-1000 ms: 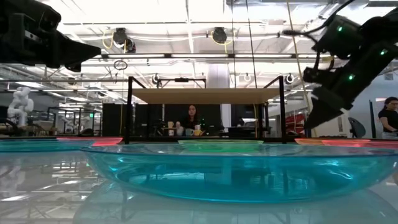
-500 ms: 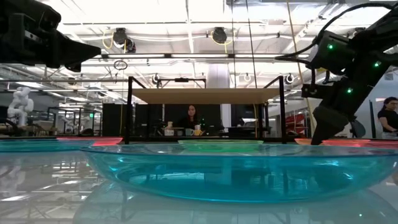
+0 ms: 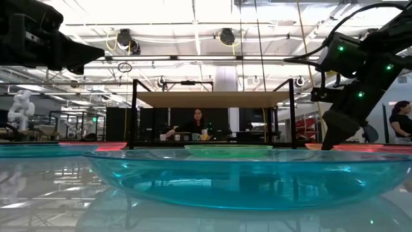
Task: Place and stack plates onto a shelf
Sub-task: Put the top orange plate on the shelf
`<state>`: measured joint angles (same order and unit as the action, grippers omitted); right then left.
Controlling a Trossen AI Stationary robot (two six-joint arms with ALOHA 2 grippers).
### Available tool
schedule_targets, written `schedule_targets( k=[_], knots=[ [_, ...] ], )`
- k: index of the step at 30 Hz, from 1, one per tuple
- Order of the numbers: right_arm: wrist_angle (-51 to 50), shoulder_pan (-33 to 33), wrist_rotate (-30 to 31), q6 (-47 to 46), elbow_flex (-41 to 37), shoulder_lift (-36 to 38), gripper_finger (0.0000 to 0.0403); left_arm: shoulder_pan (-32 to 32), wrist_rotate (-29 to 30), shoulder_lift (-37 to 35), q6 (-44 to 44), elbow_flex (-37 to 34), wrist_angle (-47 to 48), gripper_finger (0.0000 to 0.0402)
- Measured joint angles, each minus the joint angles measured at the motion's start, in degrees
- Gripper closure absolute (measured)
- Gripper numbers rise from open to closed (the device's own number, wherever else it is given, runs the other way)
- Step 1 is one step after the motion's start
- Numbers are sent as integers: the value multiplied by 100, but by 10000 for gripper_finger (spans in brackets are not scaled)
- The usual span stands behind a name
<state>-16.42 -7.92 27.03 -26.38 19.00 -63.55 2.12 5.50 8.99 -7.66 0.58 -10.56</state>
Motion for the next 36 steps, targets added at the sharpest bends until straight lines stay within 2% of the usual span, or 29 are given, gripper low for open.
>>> schedule_targets(
  k=[15, 25, 29, 36],
  knots=[
    [184, -7, 16, 211, -19, 24, 398, 0, 1, -1, 0, 0, 1, 398],
    [-7, 13, -17, 257, 168, 524, 402, 0, 1, -1, 0, 0, -1, 398],
    [-594, 12, -315, 201, 407, 861, 402, -2, 0, -2, 0, 0, -1, 398],
    [-1299, 13, -141, 13, 703, 1438, 403, -2, 0, 0, 0, 0, -1, 398]
  ],
)
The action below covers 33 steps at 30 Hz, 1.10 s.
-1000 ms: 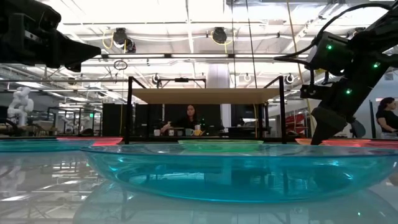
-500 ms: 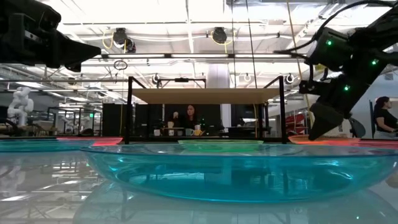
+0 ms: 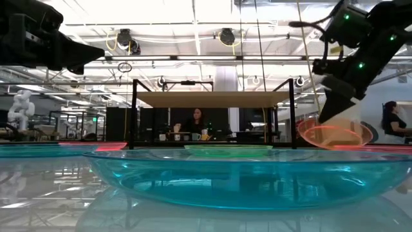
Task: Place and stack plates onto a shelf
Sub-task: Put the top orange plate on the shelf
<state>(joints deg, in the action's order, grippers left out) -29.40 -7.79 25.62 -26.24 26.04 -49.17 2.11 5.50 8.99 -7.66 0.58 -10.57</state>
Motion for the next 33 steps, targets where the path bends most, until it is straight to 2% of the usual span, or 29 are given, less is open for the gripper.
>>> schedule_targets(
  k=[6, 18, 22, 27, 30, 33],
  knots=[
    [-180, 0, 213, 127, 158, 396, 403, 0, 0, -2, 0, 0, 0, 398],
    [-356, 0, 1061, 71, 263, 986, 403, 2, 0, -2, 0, 0, 0, 398],
    [-67, -7, 1444, 372, 290, 1115, 403, 0, 1, 0, 0, 0, 0, 398],
    [78, -9, 1934, 940, 728, 1120, 403, 0, 1, -1, 0, 2, 0, 398],
    [540, -10, 1855, 1533, 1041, 1062, 403, 0, 2, -1, 0, 0, 0, 398],
    [1147, -11, 1458, 2179, 1325, 882, 403, 0, 1, 0, 0, 0, 0, 398]
  ],
)
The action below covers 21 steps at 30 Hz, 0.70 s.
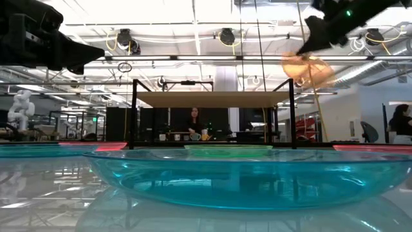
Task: Place and stack plates onto a shelf
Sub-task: Put the top orange plate on the shelf
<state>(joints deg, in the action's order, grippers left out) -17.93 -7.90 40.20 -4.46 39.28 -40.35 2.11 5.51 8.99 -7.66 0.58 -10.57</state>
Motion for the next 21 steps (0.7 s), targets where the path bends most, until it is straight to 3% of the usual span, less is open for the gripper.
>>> schedule_targets(
  k=[9, 21],
  knots=[
    [1721, 0, -1486, 1707, 390, -1212, 403, 0, 1, -2, 0, 0, 0, 398],
    [2060, -299, -1508, 2651, 643, -2861, 403, 0, -1, -2, 0, 0, 2, 398]
  ],
)
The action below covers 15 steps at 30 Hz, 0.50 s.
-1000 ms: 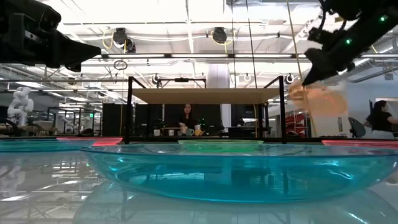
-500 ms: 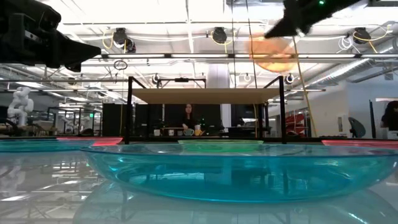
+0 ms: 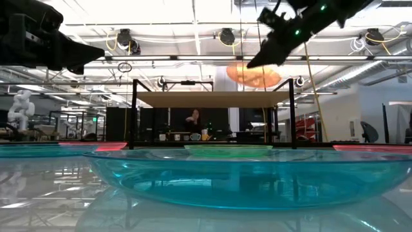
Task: Place and stack plates onto a shelf
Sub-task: Put the top orange plate on the shelf
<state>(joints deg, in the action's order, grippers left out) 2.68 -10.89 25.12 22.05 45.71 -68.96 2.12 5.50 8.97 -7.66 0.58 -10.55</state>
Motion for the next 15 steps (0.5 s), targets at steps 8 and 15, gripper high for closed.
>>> schedule_targets(
  k=[8, 15],
  knots=[
    [291, -273, -311, -21, 0, -566, 403, 1, 1, 1, 0, 0, -1, 398],
    [395, -377, -289, -30, 0, -666, 403, -1, 0, 2, 0, 0, -2, 398]
  ],
)
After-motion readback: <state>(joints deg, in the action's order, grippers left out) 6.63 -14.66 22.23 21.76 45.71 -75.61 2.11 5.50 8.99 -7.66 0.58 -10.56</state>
